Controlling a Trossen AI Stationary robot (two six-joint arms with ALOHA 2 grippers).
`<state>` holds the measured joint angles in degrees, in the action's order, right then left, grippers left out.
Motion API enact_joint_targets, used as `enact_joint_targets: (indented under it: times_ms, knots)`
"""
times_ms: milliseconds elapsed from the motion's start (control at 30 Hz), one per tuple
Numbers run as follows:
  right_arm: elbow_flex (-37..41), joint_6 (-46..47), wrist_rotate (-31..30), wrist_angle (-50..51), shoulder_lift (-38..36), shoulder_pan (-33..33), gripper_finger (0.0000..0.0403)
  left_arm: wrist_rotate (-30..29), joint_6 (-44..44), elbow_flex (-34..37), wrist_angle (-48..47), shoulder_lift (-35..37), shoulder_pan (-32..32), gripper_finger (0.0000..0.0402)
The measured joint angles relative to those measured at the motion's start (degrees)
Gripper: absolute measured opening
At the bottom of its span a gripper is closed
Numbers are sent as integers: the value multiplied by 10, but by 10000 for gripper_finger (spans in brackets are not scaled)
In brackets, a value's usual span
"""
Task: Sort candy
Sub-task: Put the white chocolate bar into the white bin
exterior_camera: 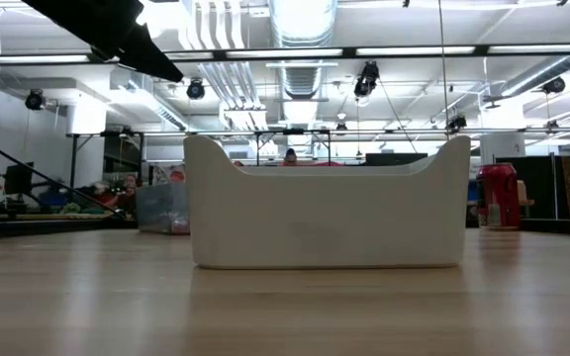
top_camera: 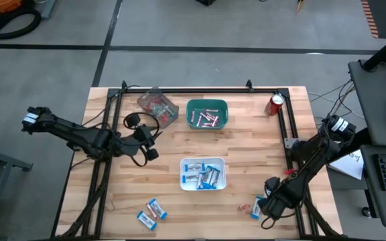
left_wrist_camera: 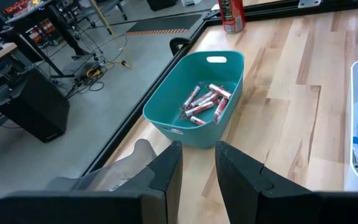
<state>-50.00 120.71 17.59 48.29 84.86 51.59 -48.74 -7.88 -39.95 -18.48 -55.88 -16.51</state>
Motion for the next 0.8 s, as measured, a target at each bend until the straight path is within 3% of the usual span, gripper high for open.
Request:
enact_joint_targets:
  times_ms: [333, 600, 800]
  knots:
    - [13, 39, -73, -8, -14, 3, 171, 0, -4, 0, 0, 0, 0, 80]
    - [32, 43, -56, -59, 2, 3, 193, 0, -10, 0, 0, 0, 0, 80]
    - [59, 43, -52, -111, 6, 4, 168, 0, -10, 0, 0, 0, 0, 80]
